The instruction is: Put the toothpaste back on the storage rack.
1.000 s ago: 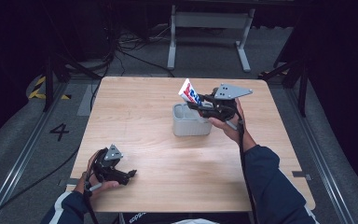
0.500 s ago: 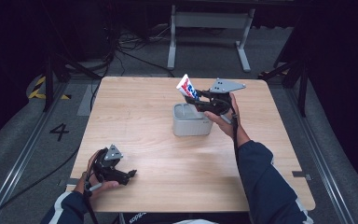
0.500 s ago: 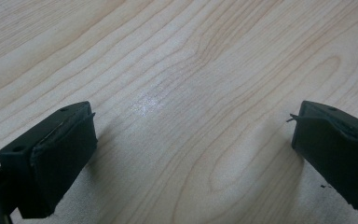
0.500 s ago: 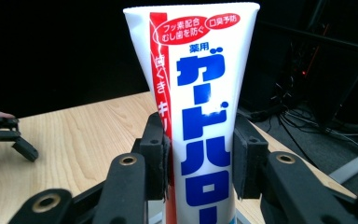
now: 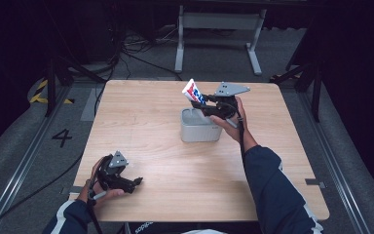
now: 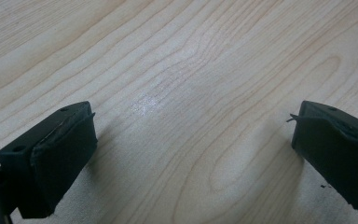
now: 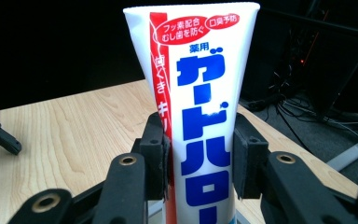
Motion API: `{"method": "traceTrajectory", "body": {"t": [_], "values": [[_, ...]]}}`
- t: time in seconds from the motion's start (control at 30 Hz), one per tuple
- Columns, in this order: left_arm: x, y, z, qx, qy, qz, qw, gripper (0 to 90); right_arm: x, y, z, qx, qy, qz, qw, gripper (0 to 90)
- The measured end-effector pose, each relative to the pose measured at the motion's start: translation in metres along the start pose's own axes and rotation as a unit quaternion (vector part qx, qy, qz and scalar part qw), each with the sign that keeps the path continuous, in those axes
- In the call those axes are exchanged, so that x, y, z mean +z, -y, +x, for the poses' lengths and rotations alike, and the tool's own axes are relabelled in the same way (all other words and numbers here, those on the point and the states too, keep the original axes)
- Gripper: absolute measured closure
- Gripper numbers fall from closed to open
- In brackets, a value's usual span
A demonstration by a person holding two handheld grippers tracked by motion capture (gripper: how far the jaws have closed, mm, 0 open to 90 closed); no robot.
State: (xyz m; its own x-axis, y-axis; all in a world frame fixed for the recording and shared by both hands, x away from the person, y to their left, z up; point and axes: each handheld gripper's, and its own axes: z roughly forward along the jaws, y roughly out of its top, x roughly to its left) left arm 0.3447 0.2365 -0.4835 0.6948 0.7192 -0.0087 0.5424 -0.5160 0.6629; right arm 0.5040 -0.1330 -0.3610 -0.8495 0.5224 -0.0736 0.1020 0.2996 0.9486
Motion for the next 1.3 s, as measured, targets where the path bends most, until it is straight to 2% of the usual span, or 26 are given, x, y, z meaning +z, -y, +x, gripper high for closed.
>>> {"method": "traceTrajectory", "body": {"t": [0.77, 1.3], "values": [[0.0, 0.0, 0.0, 0.001, 0.0, 0.001, 1.0, 0.2, -0.006, 0.018, -0.008, 0.007, -0.002, 0.017, 0.9998, 62.8], [0.0, 0.0, 0.0, 0.001, 0.0, 0.001, 1.0, 0.2, -0.014, 0.03, -0.008, 0.002, -0.009, 0.044, 0.999, 61.4]]}}
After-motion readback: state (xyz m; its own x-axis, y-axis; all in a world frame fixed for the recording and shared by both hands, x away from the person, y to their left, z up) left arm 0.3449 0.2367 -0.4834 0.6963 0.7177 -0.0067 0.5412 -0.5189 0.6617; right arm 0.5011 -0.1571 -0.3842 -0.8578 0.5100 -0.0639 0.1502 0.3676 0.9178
